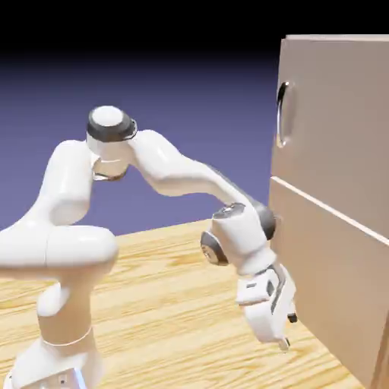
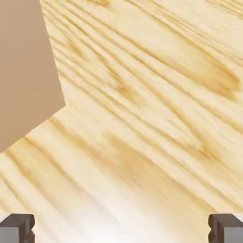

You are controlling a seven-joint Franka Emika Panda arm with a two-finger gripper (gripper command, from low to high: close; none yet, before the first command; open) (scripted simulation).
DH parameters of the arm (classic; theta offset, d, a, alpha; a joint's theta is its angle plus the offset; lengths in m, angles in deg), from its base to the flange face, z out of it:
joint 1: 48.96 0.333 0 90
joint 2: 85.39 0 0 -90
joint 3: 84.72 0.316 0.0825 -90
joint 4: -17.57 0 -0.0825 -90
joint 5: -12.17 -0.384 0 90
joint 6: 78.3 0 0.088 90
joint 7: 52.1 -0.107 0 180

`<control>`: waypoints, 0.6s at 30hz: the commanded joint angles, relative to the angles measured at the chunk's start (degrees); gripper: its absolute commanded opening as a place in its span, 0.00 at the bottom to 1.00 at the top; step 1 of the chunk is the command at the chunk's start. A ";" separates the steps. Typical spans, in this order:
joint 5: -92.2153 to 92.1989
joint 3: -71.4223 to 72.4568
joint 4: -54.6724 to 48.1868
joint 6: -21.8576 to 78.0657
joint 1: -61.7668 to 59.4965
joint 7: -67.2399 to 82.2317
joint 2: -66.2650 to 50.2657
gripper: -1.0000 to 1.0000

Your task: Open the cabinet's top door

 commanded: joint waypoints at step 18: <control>-34.70 -28.92 -7.23 9.63 22.56 12.77 -32.21 0.50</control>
